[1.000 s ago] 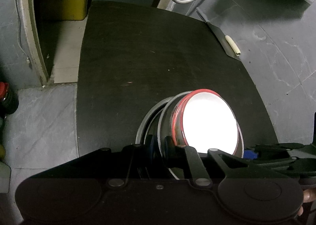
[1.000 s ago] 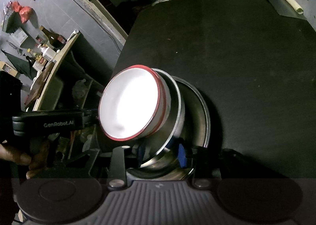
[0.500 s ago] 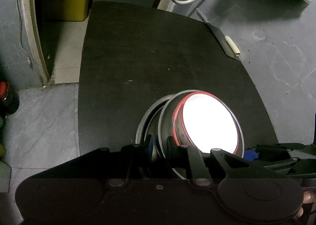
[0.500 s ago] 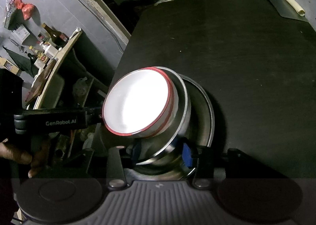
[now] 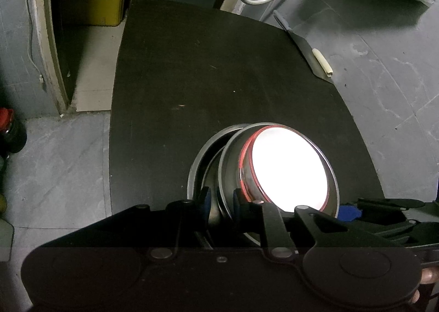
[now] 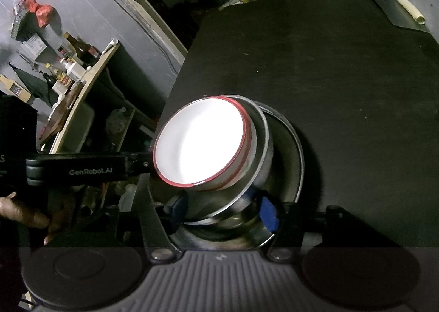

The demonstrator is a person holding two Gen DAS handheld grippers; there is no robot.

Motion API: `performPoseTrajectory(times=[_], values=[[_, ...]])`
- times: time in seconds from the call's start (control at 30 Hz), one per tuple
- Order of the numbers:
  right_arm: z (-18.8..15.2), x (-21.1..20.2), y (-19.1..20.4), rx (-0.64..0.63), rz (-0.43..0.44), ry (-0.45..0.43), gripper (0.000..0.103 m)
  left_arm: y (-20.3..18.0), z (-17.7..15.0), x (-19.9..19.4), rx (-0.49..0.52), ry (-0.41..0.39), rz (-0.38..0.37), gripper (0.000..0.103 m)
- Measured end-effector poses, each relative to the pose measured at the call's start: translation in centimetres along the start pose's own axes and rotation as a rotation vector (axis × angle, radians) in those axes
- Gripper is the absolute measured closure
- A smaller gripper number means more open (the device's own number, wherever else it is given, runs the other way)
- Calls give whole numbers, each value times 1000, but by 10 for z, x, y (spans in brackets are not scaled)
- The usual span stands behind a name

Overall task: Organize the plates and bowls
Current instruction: 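Lower the saucepan onto the steel plate stack with both tools, then open both tools and release the saucepan rim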

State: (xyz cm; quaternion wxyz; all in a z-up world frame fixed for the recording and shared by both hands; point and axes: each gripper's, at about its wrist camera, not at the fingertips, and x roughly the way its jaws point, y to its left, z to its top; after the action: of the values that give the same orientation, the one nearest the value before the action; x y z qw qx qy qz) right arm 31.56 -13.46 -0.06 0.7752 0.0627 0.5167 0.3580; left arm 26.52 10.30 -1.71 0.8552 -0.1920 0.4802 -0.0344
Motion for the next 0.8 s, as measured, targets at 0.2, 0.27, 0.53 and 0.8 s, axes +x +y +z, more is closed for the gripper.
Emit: performPoseTrajectory(times=[0.2, 0.27, 0.53, 0.8], values=[[0, -2, 0, -11, -3, -6, 35, -1, -3, -2, -4, -5, 1, 76], [-1, -3, 0, -13, 0, -9, 34, -2, -4, -2, -2, -6, 3, 75], [-3, -11, 7, -46, -14, -34, 27, -3, -5, -6, 0, -19, 9, 69], [-9, -21, 9, -70, -15, -51, 24, 5, -11, -21, -28, -70, 72, 31]])
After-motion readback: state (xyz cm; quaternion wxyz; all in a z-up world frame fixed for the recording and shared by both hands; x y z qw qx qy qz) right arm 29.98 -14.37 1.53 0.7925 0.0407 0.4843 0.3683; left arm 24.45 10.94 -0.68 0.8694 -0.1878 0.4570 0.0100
